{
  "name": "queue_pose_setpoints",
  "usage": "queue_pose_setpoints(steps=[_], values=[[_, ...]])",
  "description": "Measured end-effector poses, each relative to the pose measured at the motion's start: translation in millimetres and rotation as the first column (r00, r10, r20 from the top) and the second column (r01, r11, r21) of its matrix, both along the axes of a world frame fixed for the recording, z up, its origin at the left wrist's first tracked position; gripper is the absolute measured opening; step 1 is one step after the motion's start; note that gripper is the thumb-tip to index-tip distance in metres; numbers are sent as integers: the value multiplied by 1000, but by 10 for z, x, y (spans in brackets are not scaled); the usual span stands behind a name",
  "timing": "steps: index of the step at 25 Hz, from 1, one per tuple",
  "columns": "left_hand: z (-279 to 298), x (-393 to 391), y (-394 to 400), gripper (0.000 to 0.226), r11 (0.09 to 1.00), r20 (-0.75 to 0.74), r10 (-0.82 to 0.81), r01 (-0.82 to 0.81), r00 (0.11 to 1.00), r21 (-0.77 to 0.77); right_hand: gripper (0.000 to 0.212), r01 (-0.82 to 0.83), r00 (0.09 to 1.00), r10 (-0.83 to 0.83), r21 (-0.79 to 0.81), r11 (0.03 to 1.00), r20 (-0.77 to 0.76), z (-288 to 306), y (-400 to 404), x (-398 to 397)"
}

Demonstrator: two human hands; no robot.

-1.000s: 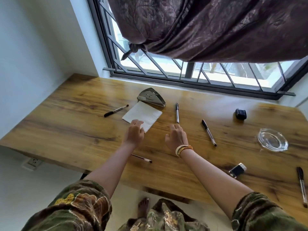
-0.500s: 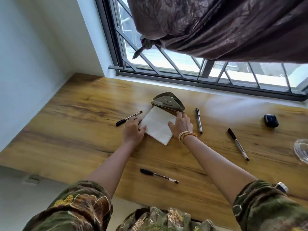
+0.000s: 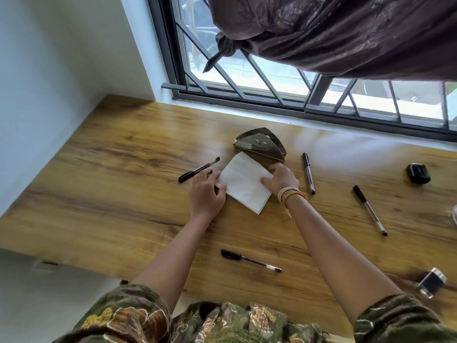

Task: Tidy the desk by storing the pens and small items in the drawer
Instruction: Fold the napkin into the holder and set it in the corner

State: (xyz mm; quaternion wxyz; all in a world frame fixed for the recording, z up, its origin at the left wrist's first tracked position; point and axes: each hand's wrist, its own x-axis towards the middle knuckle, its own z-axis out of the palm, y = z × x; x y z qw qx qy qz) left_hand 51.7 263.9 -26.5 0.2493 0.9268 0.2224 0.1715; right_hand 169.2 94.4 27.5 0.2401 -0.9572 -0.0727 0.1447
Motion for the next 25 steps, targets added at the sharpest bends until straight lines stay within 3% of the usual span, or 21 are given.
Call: queue_pose_setpoints(steps=[3,8,10,12,16,20,25], values=[[-13,2,9,42,1000,13,0,0,1000,2,36,36,994,-21,131,991,-110,64,-22,57],[-35,12,22,41,1000,2,1,-1,1000,0,37,97,977,-33,306,947,-209,80,-71,69],[-24,9,17,41,1000,2,0,0,1000,-2,34,75,990,-29,348,934,-136,90,-76,50],[-19,4,17,40,1000,4,-4,4,1000,-3,27,-30,998,7,350,936,66,104,-64,-75],[-3,6,25,38,1000,-20,-7,7,1000,-3,21,-299,920,190,300,906,343,-29,-75,-406],[22,20,27,32,999,36,6,-4,999,-45,32,-457,832,337,199,867,441,-161,-143,-608],[45,6,35,54,972,183,35,9,982,-234,36,-545,764,472,48,837,441,-313,-153,-788]])
